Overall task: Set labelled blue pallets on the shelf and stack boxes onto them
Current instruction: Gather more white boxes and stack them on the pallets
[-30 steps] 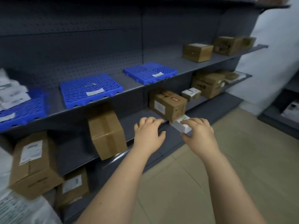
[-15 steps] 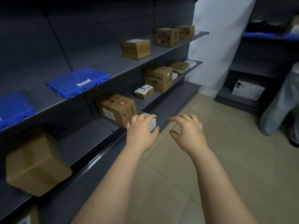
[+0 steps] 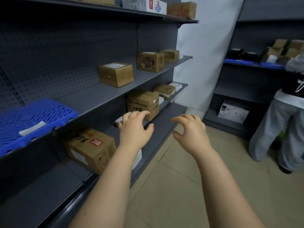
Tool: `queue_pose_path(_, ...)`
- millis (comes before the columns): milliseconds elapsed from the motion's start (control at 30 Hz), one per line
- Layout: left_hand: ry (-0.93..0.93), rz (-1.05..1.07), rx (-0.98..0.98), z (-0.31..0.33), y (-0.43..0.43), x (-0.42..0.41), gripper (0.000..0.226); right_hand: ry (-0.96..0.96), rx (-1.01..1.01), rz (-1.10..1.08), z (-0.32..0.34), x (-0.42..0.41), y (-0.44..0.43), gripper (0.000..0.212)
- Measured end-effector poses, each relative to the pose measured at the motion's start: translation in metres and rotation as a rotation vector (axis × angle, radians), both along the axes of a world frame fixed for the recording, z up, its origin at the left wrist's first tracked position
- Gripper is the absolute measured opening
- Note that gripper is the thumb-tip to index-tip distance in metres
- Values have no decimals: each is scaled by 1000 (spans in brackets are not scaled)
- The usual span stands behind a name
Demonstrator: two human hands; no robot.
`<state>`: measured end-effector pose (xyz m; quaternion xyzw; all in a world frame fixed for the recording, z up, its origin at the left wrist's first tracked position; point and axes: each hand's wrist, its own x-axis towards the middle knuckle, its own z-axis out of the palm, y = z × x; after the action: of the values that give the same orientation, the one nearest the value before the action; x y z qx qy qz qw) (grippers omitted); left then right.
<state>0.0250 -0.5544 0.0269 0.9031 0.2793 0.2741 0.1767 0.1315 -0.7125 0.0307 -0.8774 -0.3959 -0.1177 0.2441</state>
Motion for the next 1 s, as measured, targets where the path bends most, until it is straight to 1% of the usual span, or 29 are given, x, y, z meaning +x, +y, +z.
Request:
queue_pose_path(133,-47,-28,-6,26,56,83,43,-37,15,-51,27,75,42,41)
queue_pose_path(233,-55,-70,10,48,82,152,43,-67,8,-89,49,133,66,41)
queue_pose_path(367,-73,-110,44,76,98,235,42,-86,20,-123,70,208,85,40)
queue_pose_path(567,-64,-135,138,104,104,343,43,-160,65,-107,94,319,98,39)
queue_pose_path(700,-87,-91,219,135,107,422,45,-229,65,-60,119,408,103,40)
queue_pose_path(833,-71,7,335,191,106,502,47,-302,103,21,165,496,108,41)
queue_pose_path(1000,-16,76,357,246,111,596,48,-335,92,71,218,604,111,40)
